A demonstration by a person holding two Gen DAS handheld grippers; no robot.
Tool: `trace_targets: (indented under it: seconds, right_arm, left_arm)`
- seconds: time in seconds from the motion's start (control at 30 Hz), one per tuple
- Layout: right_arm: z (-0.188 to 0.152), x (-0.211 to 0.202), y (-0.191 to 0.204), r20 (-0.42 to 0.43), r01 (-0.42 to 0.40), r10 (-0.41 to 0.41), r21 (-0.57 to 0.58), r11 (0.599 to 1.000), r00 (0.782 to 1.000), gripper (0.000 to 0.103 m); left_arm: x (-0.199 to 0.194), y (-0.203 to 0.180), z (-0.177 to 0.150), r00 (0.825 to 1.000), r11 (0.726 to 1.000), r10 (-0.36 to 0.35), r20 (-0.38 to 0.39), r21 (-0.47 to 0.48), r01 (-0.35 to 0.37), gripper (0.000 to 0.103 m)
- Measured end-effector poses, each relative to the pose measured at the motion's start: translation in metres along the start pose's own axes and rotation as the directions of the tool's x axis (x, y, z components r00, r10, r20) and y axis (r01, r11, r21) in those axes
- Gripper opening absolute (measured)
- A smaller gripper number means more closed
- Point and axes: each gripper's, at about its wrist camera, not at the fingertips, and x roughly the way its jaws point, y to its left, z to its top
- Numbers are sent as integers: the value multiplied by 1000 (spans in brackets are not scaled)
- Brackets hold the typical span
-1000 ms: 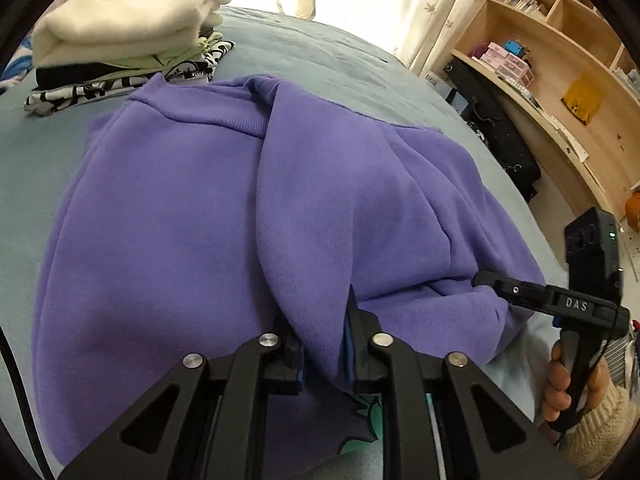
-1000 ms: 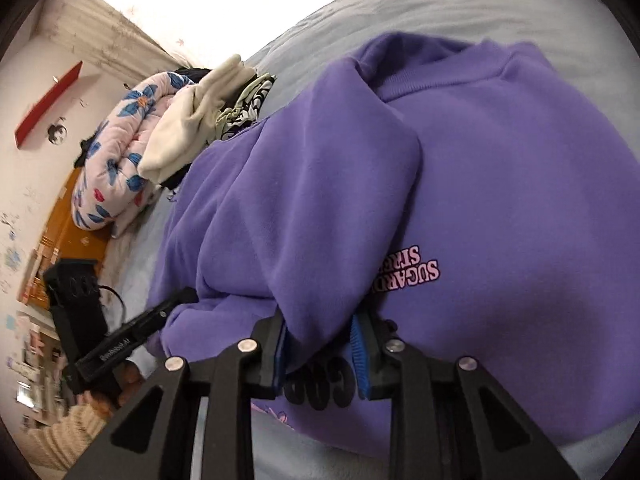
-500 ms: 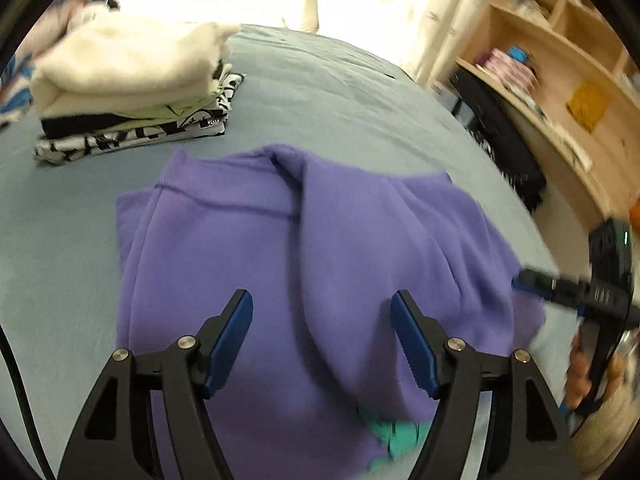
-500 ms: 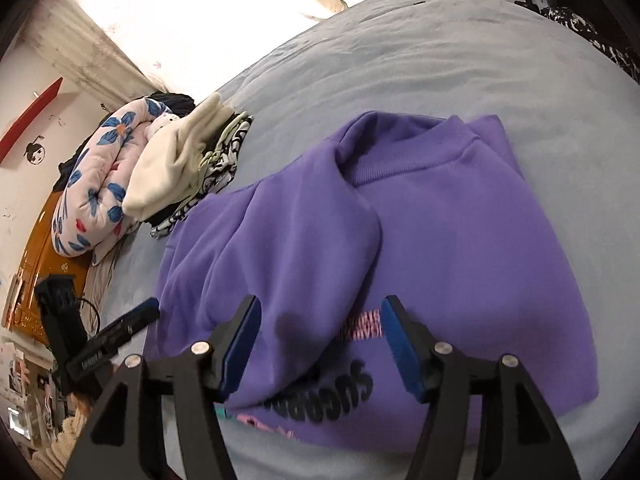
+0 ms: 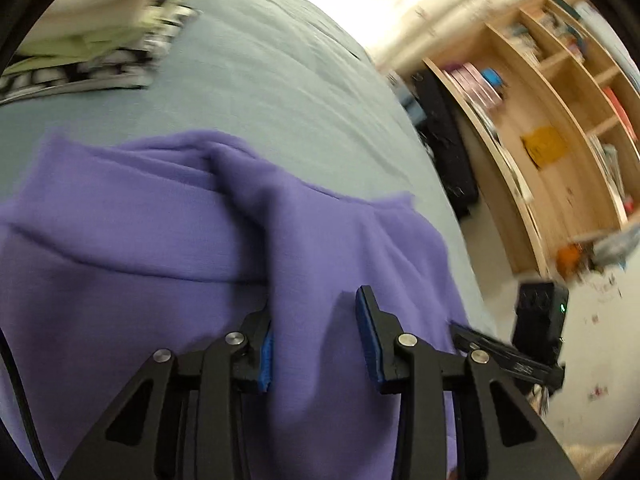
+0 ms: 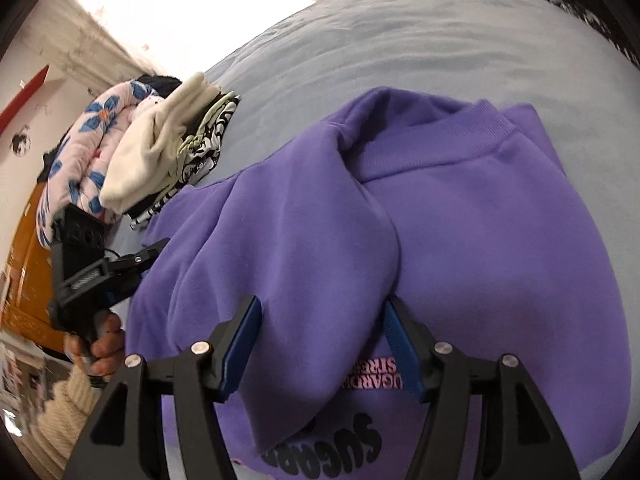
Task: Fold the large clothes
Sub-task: 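Release the hood and smooth it flat with both tools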
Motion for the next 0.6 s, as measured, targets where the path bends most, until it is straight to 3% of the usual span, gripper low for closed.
trace_targets:
  seconds: [0.03,0.07,0.1,0.13,0.17,0.2,0.3,0.4,0.47,0.5,0.6]
  right_arm:
    - [0,0,5,5,23,-23,-37,999,1000,46]
    - [0,0,12,18,52,-51,-82,995,999,35]
    - [-1,-3,16,35,69,-65,-107,992,997,30]
    - [-2,-7,20,56,102,-95,-130,986,994,24]
    - [-3,-11,19,78,147,-137,-136,980,988,22]
    - [-4,-12,12,91,171,-160,-125,977,983,21]
    - [-9,-2,-14,53,128,-124,-62,990,991,21]
    - [-11,-3,-19,39,87,-86,-44,995,996,29]
    - [-8,-10,-19,26,71,-71,-11,997,997,38]
    - [-7,-15,-19,30,80,-80,2,997,996,40]
    - [-8,-40,-4,121,140,-136,-17,990,983,41]
  left_arm:
    - [3,-8,0,1000,999,30,3,27,-30,33]
    - [5,-18,0,996,994,86,18,61,-87,26]
    - [6,-27,1,984,980,174,38,89,-177,13]
    - [7,-34,1,964,959,261,58,102,-265,6]
    - [6,-38,0,937,932,339,88,102,-347,6]
    - [3,-41,-3,919,916,379,113,99,-390,6]
    - [4,-42,-19,874,871,463,145,107,-479,9]
    - [9,-42,-31,859,857,489,151,100,-505,16]
    - [1,-47,-31,851,853,503,154,73,-517,32]
    - [-4,-51,-29,841,846,516,159,57,-530,33]
    - [-26,-66,-33,786,801,574,231,41,-597,33]
